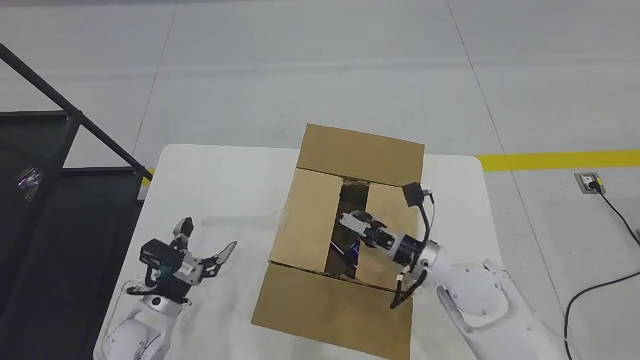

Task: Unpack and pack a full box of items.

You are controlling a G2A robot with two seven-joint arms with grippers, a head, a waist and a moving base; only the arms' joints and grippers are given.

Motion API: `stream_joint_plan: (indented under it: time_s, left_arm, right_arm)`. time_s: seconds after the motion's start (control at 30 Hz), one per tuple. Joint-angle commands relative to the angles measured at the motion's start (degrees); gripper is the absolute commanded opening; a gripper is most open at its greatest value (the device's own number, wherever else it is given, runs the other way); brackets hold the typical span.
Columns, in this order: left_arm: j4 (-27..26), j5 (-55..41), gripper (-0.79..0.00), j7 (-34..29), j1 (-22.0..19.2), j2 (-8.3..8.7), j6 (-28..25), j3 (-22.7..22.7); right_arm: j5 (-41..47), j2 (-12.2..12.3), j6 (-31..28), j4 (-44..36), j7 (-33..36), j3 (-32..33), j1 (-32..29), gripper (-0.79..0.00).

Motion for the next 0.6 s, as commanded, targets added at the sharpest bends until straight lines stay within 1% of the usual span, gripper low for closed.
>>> stream_joint_plan:
  time_s: [0.0,0.1,0.17,0.27,0.33,0.47,0.57]
  left_arm:
    - [-2.4,-1.5,0.0,1.0,3.0,0.24,-1.4,-2.0]
    - [-3.6,-0.6,0.0,0.6,5.2,0.41,-1.3,-3.1]
    - [-2.7,-0.9,0.0,-0.8,5.0,0.34,-0.6,-2.7]
    - [-0.9,0.9,0.0,-3.8,2.6,0.06,2.0,-0.2]
    - [0.6,2.5,0.0,-5.0,0.6,-0.18,3.7,1.9]
    - [2.5,2.8,0.0,-4.9,-1.6,-0.48,2.9,4.6]
    - [2.9,3.2,0.0,-4.8,-2.2,-0.49,2.3,5.3]
  right_arm:
    - [-0.7,-0.8,2.6,4.1,-0.4,-2.8,3.9,0.0]
    - [0.5,-2.3,3.9,10.0,-1.0,-6.6,8.5,0.0]
    - [1.8,-3.3,3.5,13.3,-1.9,-8.8,10.7,0.0]
    - [2.9,-4.5,2.4,17.6,-3.0,-11.1,13.5,0.0]
    - [4.4,-5.2,1.9,19.7,-2.4,-12.2,14.8,0.0]
    - [9.4,-6.3,-1.8,22.0,0.2,-12.7,16.3,0.0]
    - [13.0,-6.6,-4.7,22.1,3.1,-12.2,16.5,0.0]
